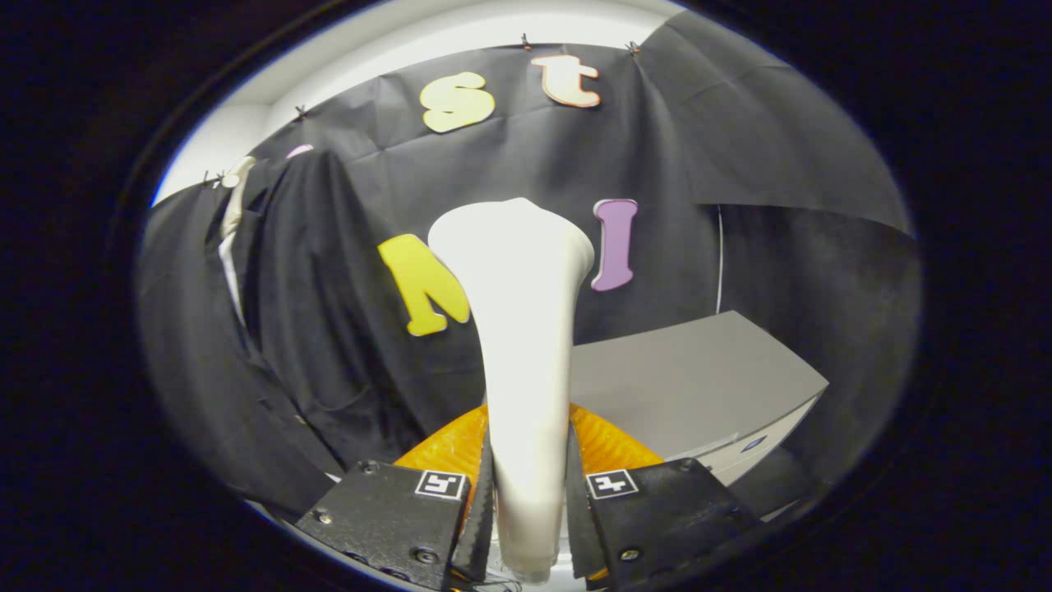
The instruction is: Iron the clothes twice with a garment steamer, once on the left side and once on the right side.
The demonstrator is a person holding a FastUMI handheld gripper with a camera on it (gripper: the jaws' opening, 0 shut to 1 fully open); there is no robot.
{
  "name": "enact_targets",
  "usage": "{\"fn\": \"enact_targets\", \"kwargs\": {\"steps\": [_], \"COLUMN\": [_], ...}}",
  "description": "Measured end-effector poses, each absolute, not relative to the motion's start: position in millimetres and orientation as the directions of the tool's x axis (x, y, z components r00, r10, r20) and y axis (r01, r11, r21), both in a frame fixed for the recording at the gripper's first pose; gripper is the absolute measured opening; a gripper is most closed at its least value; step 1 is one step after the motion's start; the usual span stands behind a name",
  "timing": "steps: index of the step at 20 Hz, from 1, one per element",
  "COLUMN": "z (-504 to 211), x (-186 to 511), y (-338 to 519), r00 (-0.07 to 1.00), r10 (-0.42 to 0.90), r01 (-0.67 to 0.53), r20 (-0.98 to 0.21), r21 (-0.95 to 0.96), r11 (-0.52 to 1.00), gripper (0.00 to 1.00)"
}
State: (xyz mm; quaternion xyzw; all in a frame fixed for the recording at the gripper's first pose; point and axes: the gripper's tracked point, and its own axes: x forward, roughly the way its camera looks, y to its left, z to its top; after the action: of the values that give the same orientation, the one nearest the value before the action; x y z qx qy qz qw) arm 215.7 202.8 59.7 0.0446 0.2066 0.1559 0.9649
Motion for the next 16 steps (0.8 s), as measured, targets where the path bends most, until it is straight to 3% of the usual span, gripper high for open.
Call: {"fn": "enact_targets", "kwargs": {"steps": [8,16], "z": [106,149], "x": [125,81], "y": [292,365], "r00": [0.879,0.874], "r10": [0.406,0.473], "r01": [-0.384,-0.466], "r20": [-0.251,-0.114], "r21": [0.134,0.083], "r11": [0.914,0.881], "gripper": [0.40,0.40]}}
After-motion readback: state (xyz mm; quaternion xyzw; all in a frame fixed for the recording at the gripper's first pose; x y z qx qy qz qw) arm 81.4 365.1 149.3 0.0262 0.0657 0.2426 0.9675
